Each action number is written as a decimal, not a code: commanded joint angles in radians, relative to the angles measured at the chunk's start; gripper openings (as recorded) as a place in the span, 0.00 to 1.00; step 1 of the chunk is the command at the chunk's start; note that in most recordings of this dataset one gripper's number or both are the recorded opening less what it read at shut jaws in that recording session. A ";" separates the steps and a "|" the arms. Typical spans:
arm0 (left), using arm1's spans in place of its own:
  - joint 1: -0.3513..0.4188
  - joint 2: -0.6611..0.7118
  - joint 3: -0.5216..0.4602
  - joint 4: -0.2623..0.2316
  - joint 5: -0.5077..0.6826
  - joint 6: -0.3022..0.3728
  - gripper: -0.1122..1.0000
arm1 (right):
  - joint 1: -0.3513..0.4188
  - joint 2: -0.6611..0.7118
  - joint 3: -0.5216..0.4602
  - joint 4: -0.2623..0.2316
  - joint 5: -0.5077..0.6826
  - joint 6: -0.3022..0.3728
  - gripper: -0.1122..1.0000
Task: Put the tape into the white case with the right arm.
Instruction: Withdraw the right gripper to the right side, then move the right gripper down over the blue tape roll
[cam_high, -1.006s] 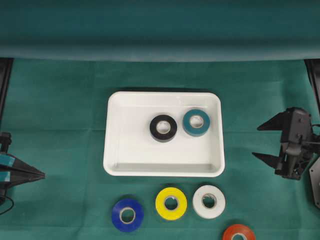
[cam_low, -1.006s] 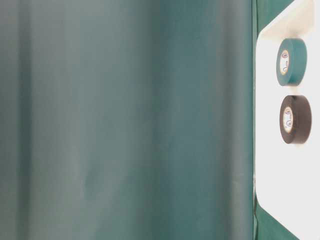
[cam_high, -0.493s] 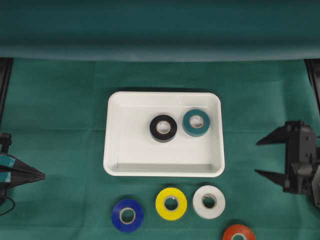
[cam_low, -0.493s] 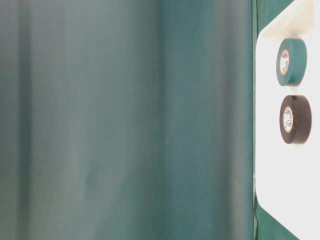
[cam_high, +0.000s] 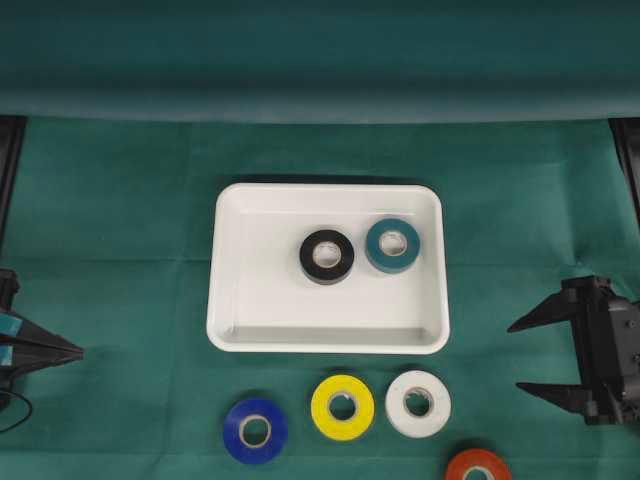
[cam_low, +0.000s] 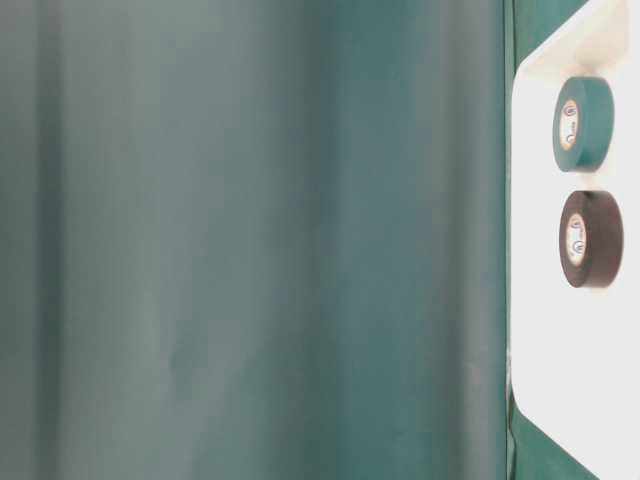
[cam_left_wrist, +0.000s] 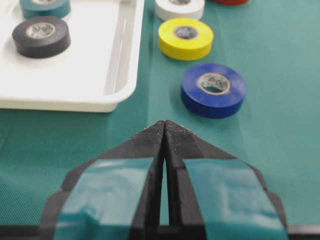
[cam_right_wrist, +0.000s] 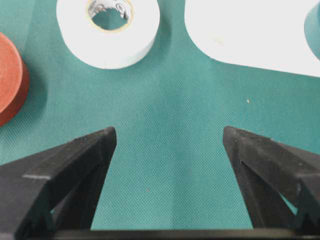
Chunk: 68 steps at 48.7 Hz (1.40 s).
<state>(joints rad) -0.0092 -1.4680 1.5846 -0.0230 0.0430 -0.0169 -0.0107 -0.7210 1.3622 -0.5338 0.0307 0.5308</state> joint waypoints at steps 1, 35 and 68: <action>0.000 -0.014 0.000 -0.002 -0.005 0.002 0.10 | 0.003 -0.008 -0.005 -0.003 -0.014 -0.002 0.76; 0.000 -0.006 -0.002 0.000 -0.008 0.002 0.10 | 0.009 -0.025 0.005 -0.003 -0.029 -0.005 0.76; -0.002 -0.006 -0.002 -0.002 -0.008 0.002 0.10 | 0.057 0.179 -0.169 -0.003 -0.040 -0.005 0.76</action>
<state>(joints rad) -0.0092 -1.4910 1.5984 -0.0230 0.0430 -0.0169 0.0383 -0.5952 1.2548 -0.5354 0.0000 0.5277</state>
